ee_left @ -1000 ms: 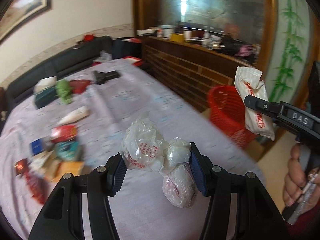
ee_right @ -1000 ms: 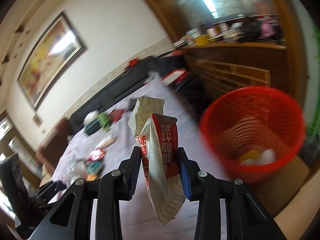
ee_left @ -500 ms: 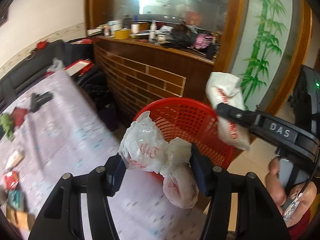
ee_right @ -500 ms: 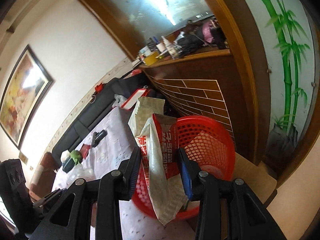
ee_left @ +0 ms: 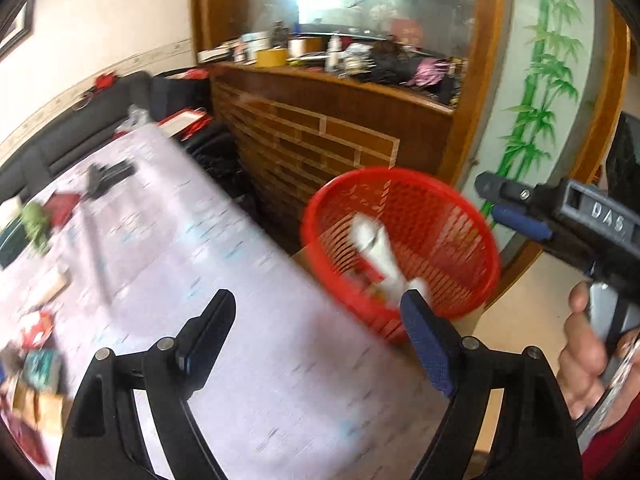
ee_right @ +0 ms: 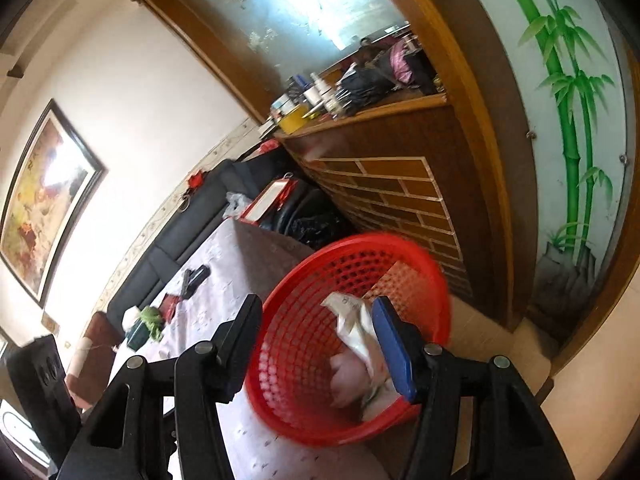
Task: Collect trash
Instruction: 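Open the right tool over the basket while the left tool releases the plastic bags, then move both open tools back over the table, then grasp the red-pink wrapper with the left tool while the right tool grasps the orange box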
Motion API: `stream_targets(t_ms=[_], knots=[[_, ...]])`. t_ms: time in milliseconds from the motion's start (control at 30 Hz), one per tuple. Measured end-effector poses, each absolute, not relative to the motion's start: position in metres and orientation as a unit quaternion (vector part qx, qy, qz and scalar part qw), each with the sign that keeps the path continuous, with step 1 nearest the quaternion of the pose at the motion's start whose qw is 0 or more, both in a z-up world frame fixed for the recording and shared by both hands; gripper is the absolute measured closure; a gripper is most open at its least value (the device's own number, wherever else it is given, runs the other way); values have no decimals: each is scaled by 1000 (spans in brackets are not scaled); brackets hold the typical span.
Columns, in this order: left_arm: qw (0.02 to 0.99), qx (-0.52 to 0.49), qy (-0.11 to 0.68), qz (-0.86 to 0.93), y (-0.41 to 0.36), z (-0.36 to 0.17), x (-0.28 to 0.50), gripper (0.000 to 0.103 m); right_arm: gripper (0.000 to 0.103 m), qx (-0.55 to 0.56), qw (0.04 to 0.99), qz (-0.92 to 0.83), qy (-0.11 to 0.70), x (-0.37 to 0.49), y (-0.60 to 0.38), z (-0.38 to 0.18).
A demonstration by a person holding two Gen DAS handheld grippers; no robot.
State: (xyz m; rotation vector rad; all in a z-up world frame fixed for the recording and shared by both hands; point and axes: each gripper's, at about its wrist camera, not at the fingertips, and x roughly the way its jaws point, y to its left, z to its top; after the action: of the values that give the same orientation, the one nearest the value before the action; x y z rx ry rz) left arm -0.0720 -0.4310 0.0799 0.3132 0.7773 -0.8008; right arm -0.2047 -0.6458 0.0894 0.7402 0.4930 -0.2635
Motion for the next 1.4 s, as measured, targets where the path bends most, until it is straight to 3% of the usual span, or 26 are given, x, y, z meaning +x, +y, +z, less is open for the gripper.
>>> stream_targets(t_ms=[700,1033,1267,1333,1400], knots=[[885,43,411,-214,-177,60,-61,20,40,253,887,67,381,-109,-432,53],[899,-48,429,-68,-63,46,-15,20,40,201,879,114,417,-89,-372,45],[887,-67,455,-29,-36,22,30,20,40,187,878,133,421,-85,-354,43],[887,-66,457,-23,-35,15,38,22,40,184,877,137,422,-83,-351,44],[884,-64,463,-20,-37,8,45,33,40,175,878,140,423,-80,-347,47]])
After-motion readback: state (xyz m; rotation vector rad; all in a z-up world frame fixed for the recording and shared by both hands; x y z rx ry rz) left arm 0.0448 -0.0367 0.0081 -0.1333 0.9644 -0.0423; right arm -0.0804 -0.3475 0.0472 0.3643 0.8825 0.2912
